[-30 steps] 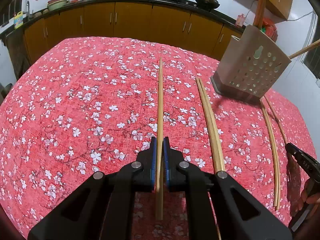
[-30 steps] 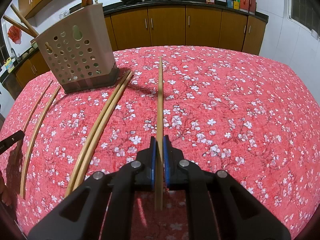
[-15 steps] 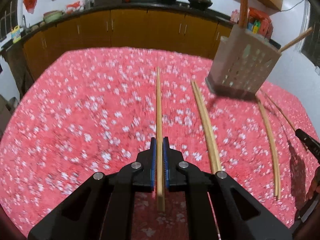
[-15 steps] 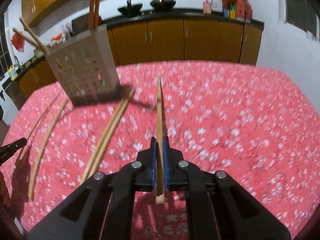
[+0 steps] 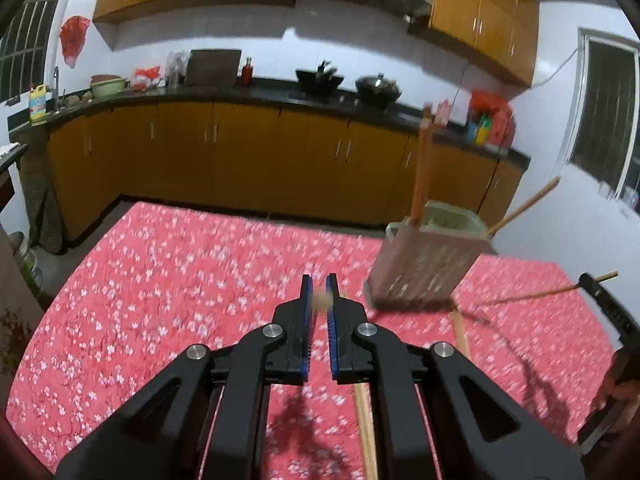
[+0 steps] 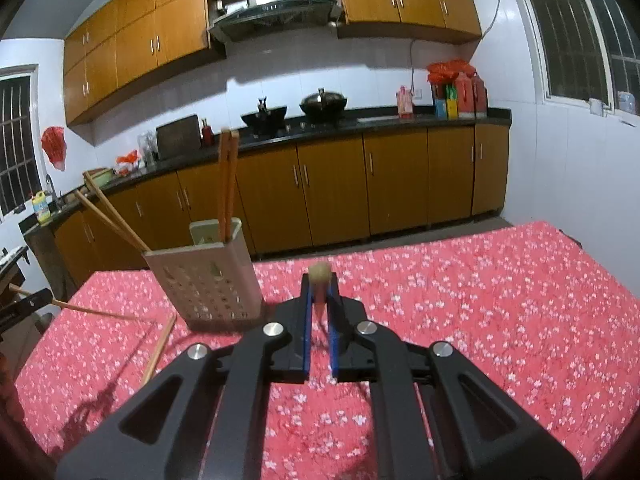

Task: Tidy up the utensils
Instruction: 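Lift the left tool's chopstick toward the holder while the right tool lifts its chopstick, then lower the left tool's chopstick into the holder and open while the right tool does too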

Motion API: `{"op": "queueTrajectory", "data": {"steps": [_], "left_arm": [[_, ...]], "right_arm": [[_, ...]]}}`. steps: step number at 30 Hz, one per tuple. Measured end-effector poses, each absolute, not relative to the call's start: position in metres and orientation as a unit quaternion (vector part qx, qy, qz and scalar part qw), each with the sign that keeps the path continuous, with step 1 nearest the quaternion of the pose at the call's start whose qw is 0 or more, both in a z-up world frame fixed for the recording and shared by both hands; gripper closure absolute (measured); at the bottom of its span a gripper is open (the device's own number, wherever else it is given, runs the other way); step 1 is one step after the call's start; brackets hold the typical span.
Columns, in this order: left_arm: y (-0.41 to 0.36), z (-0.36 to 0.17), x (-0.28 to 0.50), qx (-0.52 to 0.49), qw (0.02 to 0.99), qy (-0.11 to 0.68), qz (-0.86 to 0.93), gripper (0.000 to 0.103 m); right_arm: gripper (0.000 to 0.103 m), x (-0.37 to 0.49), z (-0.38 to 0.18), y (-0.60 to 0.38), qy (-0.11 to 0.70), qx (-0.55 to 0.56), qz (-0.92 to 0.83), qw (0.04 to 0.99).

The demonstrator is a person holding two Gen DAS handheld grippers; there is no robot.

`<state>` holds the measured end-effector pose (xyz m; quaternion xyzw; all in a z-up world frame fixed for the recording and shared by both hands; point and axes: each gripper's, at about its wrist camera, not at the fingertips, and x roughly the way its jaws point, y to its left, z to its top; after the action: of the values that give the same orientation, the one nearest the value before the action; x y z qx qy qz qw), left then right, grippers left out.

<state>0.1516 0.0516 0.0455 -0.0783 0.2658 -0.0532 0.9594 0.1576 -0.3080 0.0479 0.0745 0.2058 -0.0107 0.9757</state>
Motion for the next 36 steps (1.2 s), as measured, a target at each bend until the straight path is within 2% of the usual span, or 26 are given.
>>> {"op": "queueTrajectory", "data": {"steps": [8, 18, 23, 31, 36], "left_arm": [[0.053, 0.064, 0.150, -0.086, 0.964, 0.242, -0.066, 0.096], [0.030, 0.110, 0.141, -0.079, 0.972, 0.193, -0.112, 0.096], [0.007, 0.140, 0.147, -0.078, 0.979, 0.144, -0.123, 0.096], [-0.019, 0.180, 0.171, -0.085, 0.991, 0.051, -0.093, 0.096], [-0.033, 0.173, 0.198, -0.083, 0.993, 0.038, -0.078, 0.096]], "right_arm": [[0.095, 0.158, 0.065, -0.305, 0.185, 0.081, -0.002, 0.979], [0.095, 0.146, 0.140, -0.298, 0.109, 0.129, 0.084, 0.982], [0.095, 0.150, 0.167, -0.281, 0.072, 0.118, 0.098, 0.985], [0.095, 0.183, 0.178, -0.264, 0.067, 0.096, 0.088, 0.989], [0.095, 0.207, 0.169, -0.258, 0.088, 0.092, 0.090, 0.988]]}}
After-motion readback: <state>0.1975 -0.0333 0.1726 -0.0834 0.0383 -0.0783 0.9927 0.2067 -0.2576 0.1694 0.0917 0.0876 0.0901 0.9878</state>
